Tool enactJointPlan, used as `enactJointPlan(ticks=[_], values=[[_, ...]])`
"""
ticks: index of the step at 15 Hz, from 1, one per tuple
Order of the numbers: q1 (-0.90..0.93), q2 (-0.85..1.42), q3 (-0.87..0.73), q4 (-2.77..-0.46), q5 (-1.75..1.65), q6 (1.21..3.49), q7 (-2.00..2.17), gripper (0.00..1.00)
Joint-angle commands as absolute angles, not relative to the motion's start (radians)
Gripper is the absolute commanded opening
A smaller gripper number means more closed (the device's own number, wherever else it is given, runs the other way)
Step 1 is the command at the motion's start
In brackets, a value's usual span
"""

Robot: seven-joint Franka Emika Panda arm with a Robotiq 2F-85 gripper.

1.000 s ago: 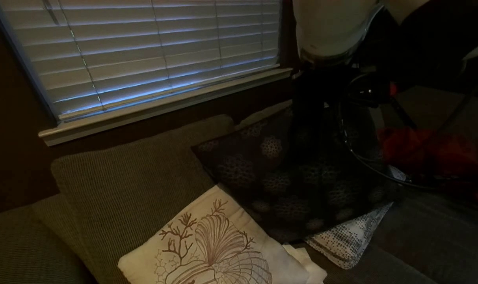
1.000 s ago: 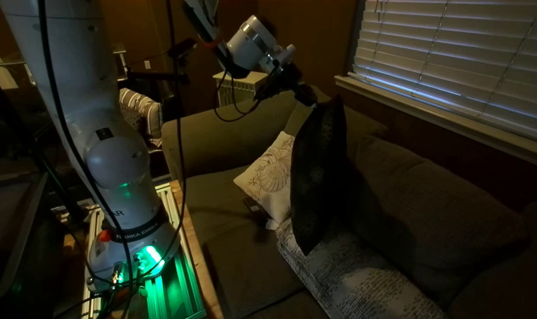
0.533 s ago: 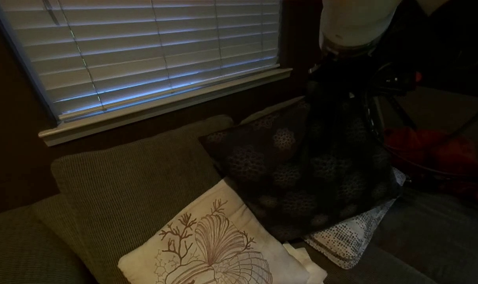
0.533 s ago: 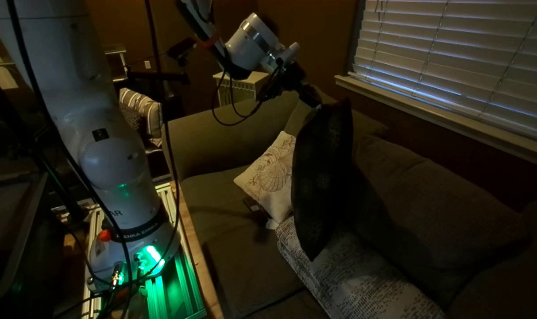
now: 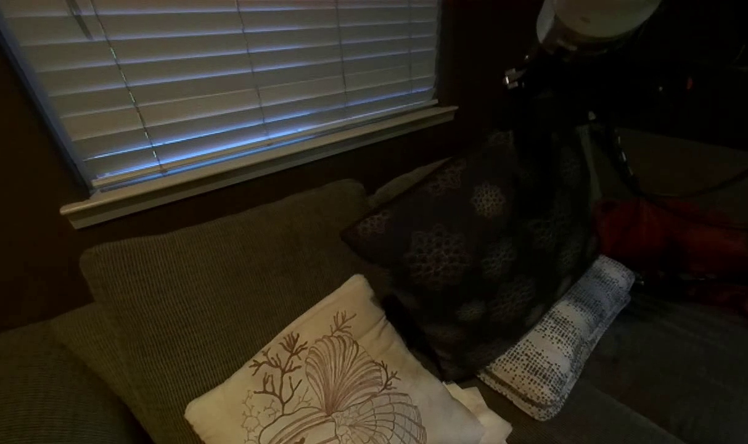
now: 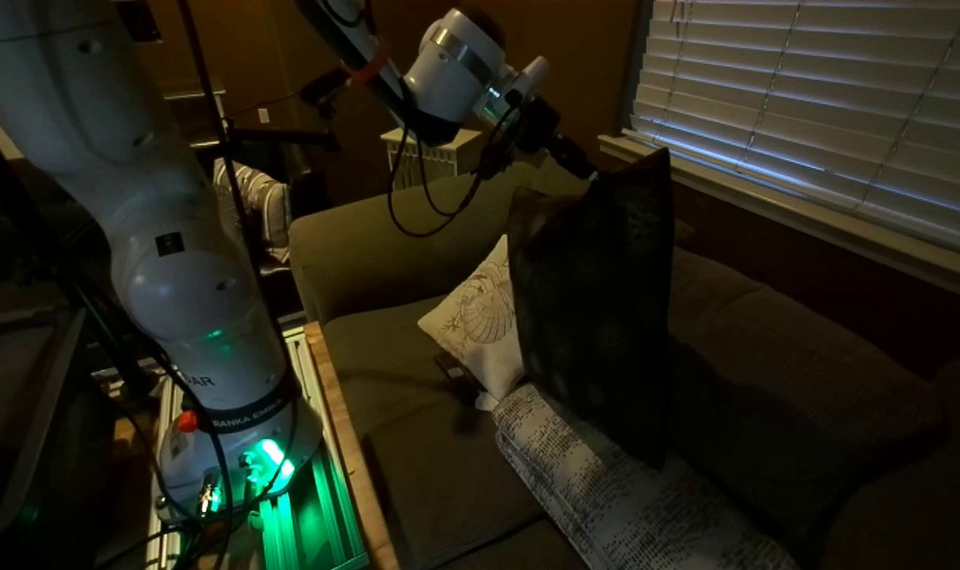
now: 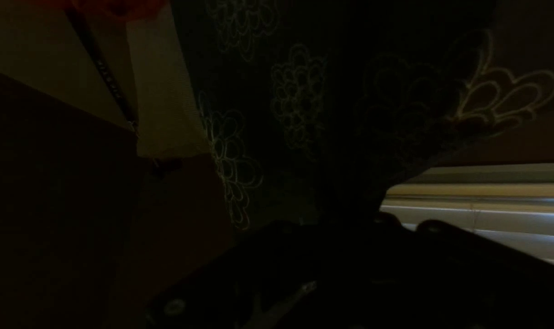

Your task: Put the brown pillow on the white pillow

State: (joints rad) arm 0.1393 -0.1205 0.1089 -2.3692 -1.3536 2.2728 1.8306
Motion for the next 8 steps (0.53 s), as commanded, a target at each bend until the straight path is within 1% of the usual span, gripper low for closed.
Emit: enactJointPlan(ticks=[1,3,4,5,8], values=[[0.100,-0.227,0.071,-2.404,-1.421,2.373,1.785,0.01],[0.079,-0.235,0.042,-2.409,-1.396,2.439,1.769,0.01],[0.095,-0.165,0.067,-2.392,-1.365,2.393,1.791,0.01],[0.088,-0.165,0.059,-2.397,-1.363,2.406,1.787,0.05],[0.089,-0.143,0.064,-2.407,-1.361,2.406,1.790,0.05]])
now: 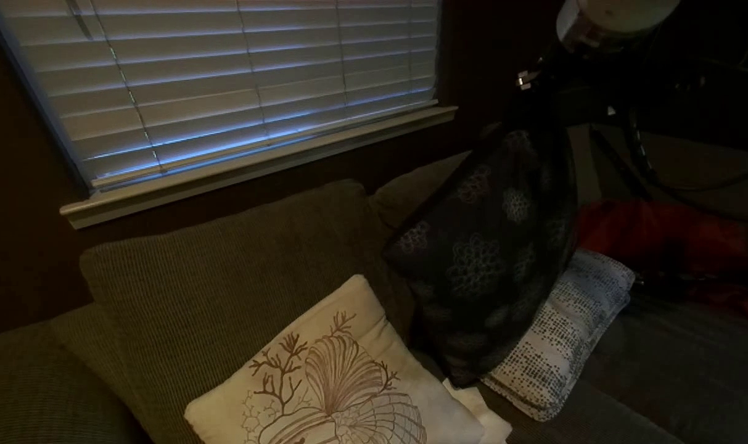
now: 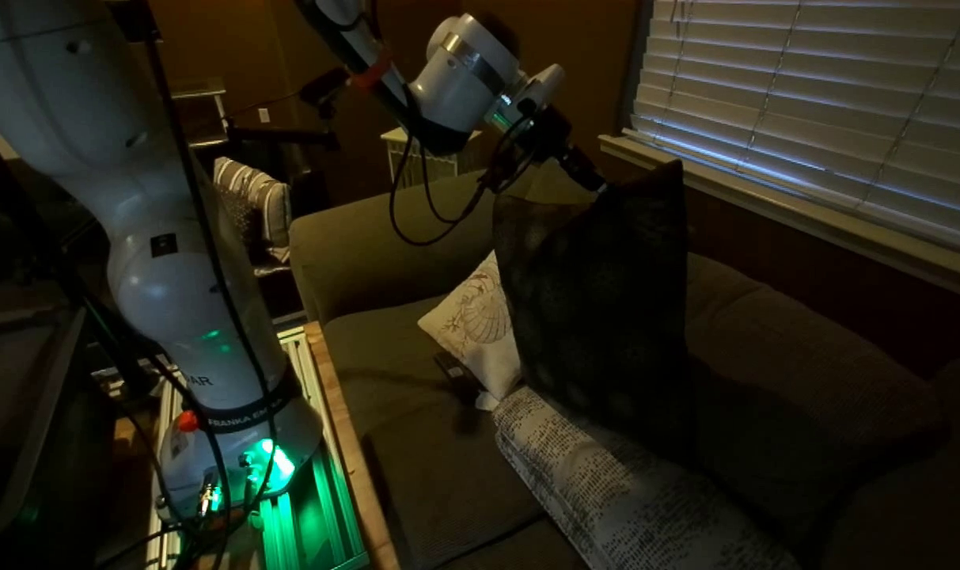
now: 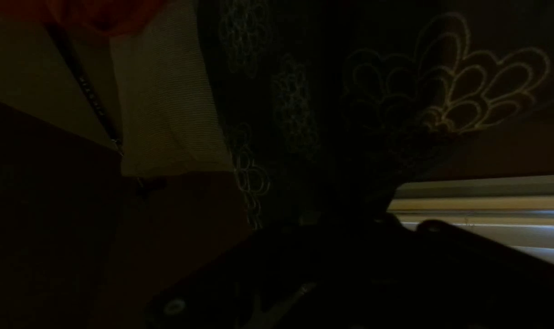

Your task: Put the brown pillow on the white pillow

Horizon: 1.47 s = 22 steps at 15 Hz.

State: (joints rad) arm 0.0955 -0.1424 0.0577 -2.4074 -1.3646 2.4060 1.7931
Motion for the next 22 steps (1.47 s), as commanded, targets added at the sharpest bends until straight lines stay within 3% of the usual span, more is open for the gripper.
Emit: enactJointPlan(ticks=[1,9,22], values=[[0.090,-0.140,0.066,-2.407,-1.360,2.406,1.790,0.05],[0.046,-0.172,0.028,-2.421,-1.446,2.417,1.812,0.01],[-0.011,-0.121,-0.046,-2.364,-1.851,2.419,2.272,0.01]])
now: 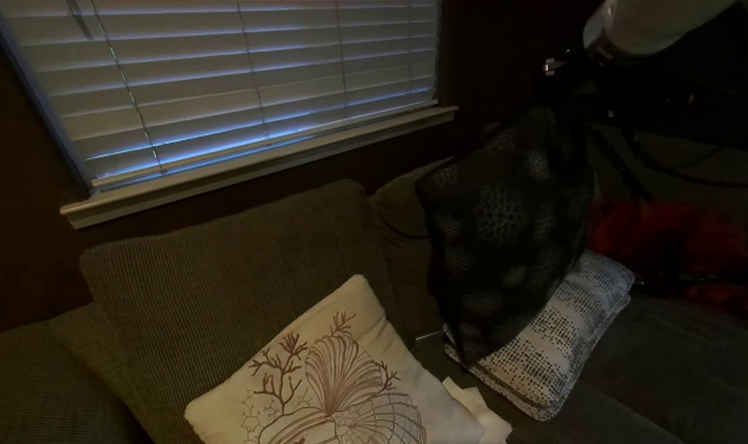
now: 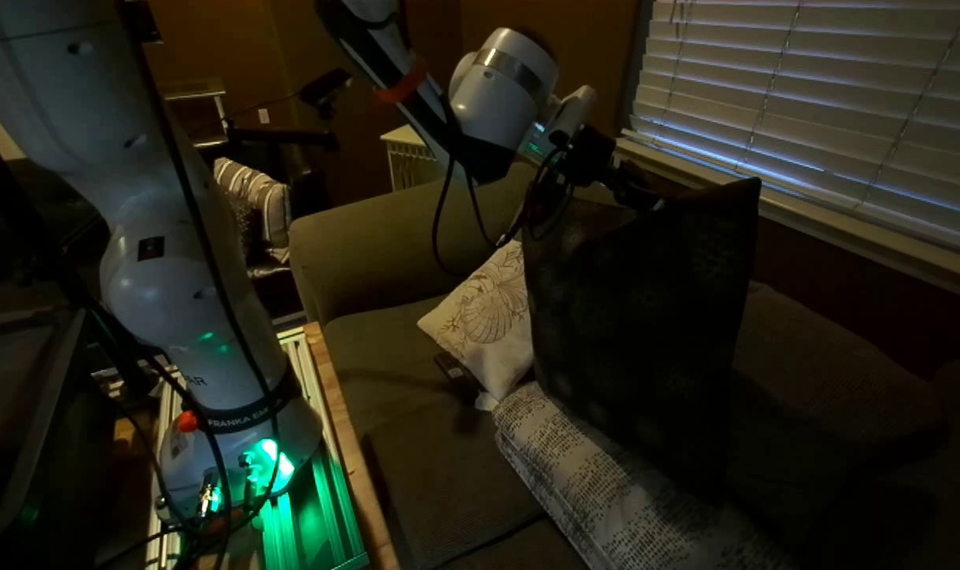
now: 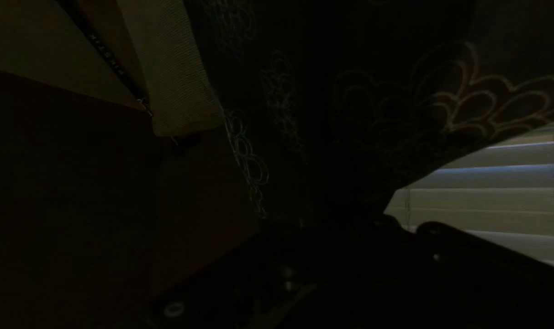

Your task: Put the brown pillow on the white pillow

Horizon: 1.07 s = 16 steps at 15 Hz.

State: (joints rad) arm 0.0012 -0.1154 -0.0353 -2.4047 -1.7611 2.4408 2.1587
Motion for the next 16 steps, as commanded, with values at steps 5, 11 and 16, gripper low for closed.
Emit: enactJointPlan(ticks=[5,11,16], values=[[-0.028,-0.070,-0.070,-2.339,-1.804,2.389,2.425,0.01],[-0.054,0.035,-0.082,-2.258,-1.818,2.348,2.528,0.01],[-0.054,0.123,-0.070,-2.163,-1.842,2.278,2.552,0.01]])
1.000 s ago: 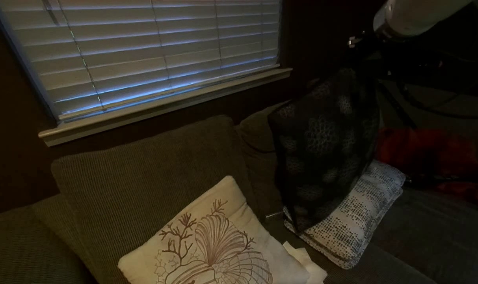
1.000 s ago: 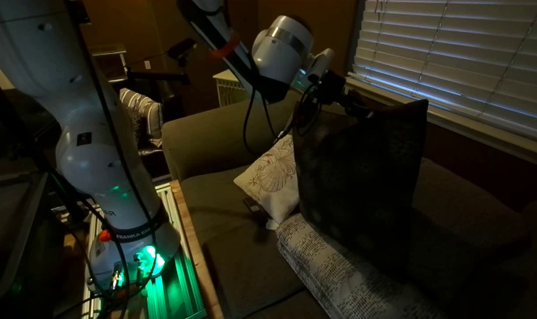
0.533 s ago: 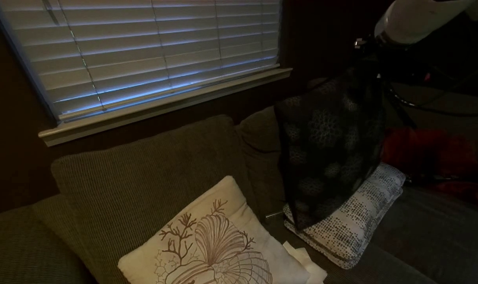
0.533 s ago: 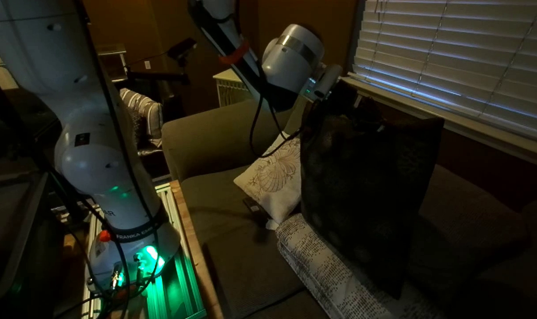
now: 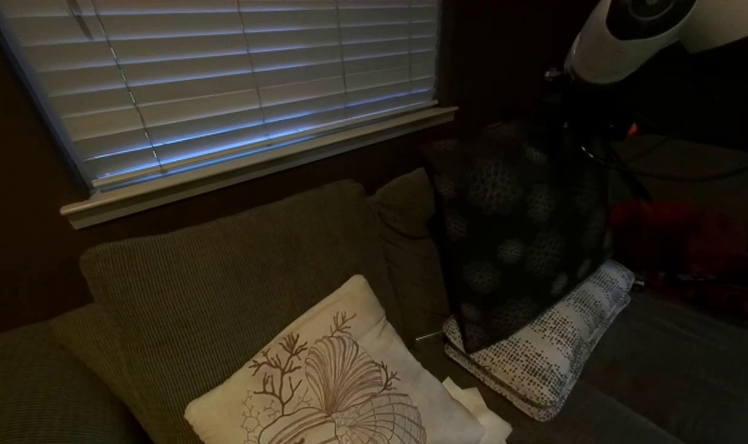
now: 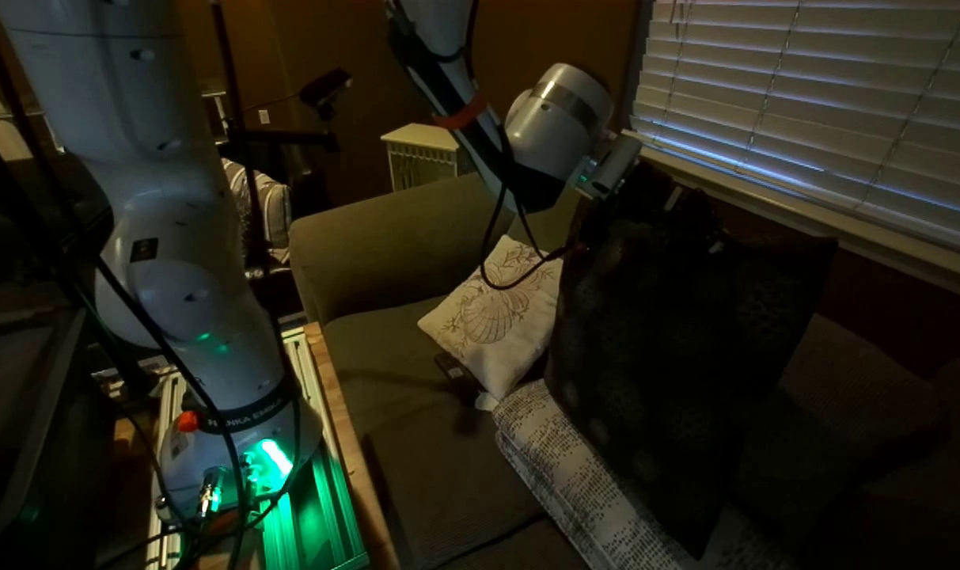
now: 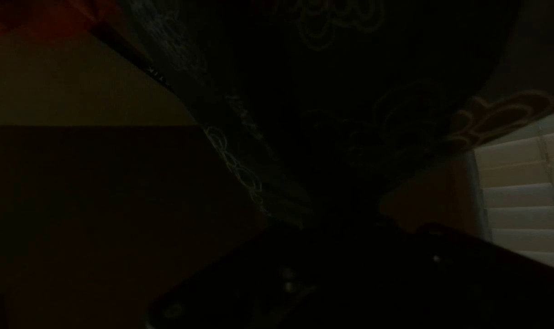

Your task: Put the brown pillow on the white pillow

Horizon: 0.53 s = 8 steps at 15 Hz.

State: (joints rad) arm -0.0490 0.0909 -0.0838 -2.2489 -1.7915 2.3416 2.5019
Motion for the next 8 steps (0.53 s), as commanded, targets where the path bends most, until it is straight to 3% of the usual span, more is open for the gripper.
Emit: enactJointPlan(ticks=[1,8], values=[[-0.052,0.131,-0.067,-2.148,-1.851,2.264,2.561,0.01],[-0.063,0.224,-0.058,-2.063,-1.831,2.223,2.642,0.01]])
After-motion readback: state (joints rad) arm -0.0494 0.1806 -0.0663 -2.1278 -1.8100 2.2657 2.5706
